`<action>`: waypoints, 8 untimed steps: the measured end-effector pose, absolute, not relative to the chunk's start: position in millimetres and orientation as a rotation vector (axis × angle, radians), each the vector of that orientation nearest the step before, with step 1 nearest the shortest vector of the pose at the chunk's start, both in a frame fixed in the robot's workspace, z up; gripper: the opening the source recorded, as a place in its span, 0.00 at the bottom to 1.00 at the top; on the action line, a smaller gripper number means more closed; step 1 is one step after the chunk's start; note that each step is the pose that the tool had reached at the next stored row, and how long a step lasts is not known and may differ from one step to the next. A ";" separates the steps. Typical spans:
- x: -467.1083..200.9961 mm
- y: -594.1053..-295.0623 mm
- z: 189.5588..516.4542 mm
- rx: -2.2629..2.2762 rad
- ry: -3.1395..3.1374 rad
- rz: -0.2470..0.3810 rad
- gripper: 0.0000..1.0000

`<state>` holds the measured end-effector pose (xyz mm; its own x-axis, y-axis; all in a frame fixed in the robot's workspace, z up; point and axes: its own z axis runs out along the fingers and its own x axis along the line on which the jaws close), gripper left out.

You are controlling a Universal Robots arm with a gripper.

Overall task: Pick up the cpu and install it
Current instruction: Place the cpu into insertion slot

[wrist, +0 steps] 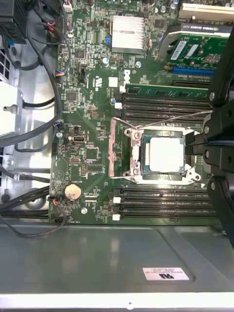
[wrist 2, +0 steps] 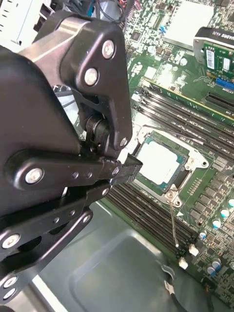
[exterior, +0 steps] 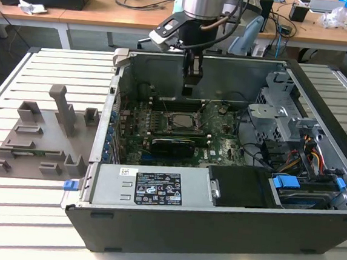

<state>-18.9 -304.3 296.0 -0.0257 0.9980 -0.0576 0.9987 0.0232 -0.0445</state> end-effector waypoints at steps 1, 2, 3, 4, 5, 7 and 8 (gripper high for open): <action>-18.9 -304.3 298.1 2.186 2.240 -0.113 0.11; -18.9 -304.3 299.3 2.186 2.240 -0.113 0.11; -18.9 -304.3 300.6 2.186 2.240 -0.113 0.11; -18.9 -304.3 302.5 2.186 2.240 -0.113 0.11; -18.9 -304.3 304.8 2.186 2.240 -0.113 0.11; -18.9 -304.3 308.9 2.186 2.240 -0.113 0.11; -18.9 -304.3 310.7 2.186 2.240 -0.113 0.11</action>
